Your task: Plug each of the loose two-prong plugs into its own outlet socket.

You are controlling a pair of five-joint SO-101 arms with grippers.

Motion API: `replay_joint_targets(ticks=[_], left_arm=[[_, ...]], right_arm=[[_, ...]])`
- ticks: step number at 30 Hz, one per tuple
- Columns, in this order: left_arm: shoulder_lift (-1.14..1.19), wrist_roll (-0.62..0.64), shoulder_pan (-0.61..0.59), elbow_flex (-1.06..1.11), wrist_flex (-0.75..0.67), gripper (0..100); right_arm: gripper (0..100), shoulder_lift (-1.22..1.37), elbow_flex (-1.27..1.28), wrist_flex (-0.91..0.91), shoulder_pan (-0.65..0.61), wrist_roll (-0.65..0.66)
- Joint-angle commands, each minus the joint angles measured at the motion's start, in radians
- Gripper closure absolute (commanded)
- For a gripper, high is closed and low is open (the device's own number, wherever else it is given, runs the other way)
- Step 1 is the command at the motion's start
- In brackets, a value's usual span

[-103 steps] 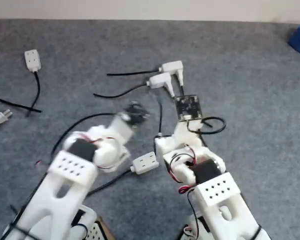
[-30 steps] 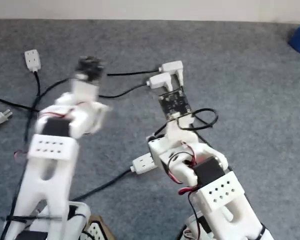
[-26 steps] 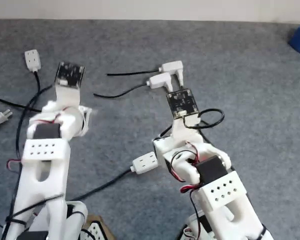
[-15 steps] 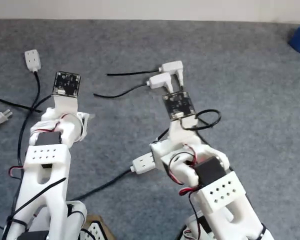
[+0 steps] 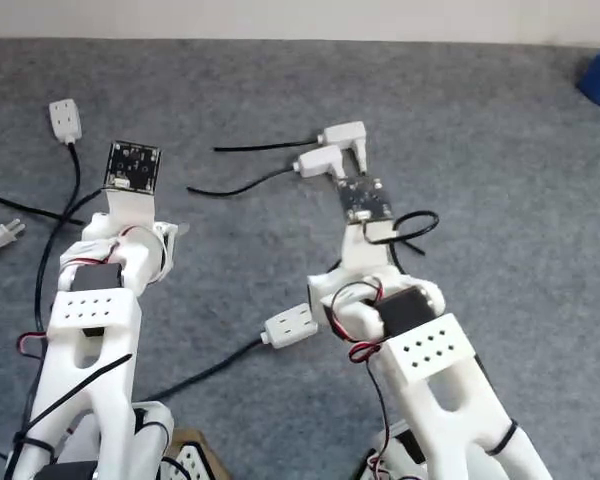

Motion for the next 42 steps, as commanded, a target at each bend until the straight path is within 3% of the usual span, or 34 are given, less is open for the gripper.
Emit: replay_joint_targets(ticks=[1,12,36,42], left_arm=[[0.001,0.009,0.002,-0.002,-0.017,74],[0.001,0.009,0.002,-0.004,-0.018,74],[0.001,0.009,0.002,-0.002,-0.014,74],[0.001,0.009,0.002,-0.004,-0.014,74]], right_arm=[[99.2,-0.004,-0.008,-0.022,0.016,-0.014],[99.2,-0.004,0.035,-0.036,-0.085,-0.049],[99.2,0.007,0.117,-0.12,-0.081,-0.012],[99.2,0.007,0.275,-0.246,-0.081,0.035]])
